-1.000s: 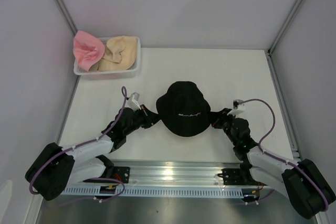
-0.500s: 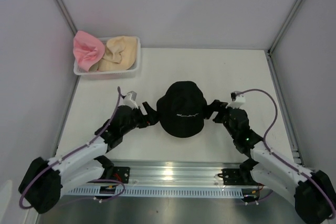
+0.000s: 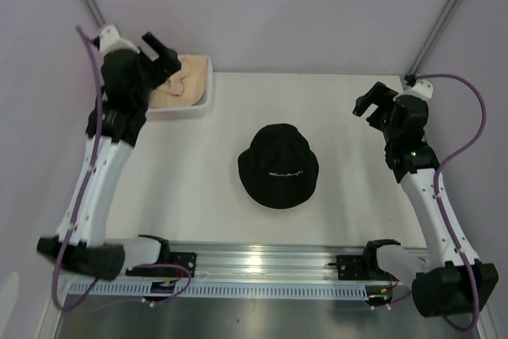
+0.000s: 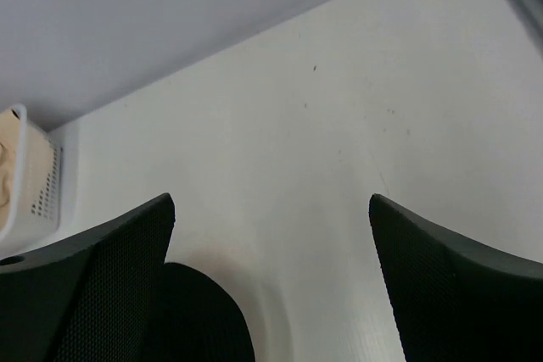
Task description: Stack the hats
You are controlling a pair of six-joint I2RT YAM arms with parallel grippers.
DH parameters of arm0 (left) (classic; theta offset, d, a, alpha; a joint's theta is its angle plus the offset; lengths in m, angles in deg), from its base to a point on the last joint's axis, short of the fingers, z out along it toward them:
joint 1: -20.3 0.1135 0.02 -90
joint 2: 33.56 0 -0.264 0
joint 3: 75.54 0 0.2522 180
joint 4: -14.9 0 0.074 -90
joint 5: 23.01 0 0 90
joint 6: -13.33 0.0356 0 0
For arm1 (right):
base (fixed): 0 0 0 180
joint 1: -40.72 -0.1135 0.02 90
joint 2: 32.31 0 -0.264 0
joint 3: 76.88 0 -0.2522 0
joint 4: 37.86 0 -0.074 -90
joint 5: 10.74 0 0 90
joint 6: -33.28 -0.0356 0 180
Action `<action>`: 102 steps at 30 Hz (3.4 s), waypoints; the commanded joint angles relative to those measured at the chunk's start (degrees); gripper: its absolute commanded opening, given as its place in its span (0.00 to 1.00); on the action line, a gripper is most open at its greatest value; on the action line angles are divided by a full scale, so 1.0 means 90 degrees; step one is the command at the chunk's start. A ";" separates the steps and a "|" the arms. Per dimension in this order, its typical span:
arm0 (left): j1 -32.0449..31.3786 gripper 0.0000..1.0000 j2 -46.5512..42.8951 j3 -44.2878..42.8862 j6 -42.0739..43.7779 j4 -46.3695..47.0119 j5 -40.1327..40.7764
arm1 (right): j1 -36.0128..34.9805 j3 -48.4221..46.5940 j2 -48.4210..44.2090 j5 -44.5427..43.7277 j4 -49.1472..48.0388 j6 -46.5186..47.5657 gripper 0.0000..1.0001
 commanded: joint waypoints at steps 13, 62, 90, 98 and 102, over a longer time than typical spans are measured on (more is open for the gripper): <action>0.1010 0.99 0.5904 -0.5268 0.2106 -0.2344 -0.0914 | 0.0110 0.0008 0.1329 0.1092 -0.0896 0.0163 0.99; -0.1235 0.01 0.2782 -0.4830 0.1217 -0.2118 -0.2984 | -0.0466 -0.0374 0.1087 0.4832 -0.4645 -0.2599 0.99; -0.4732 0.01 0.1843 -0.2212 0.1793 -0.2782 -0.0699 | -0.0486 0.1383 -0.2634 0.2333 0.0050 -0.1945 0.99; -0.5074 0.01 0.2077 -0.1743 0.1862 -0.2772 -0.0348 | -0.0447 0.2517 -0.3055 0.2517 -0.0427 -0.2571 1.00; -0.5143 0.01 0.2058 -0.1363 0.1891 -0.2462 -0.0590 | -0.0447 0.2868 -0.2918 0.2624 -0.0757 -0.2795 0.99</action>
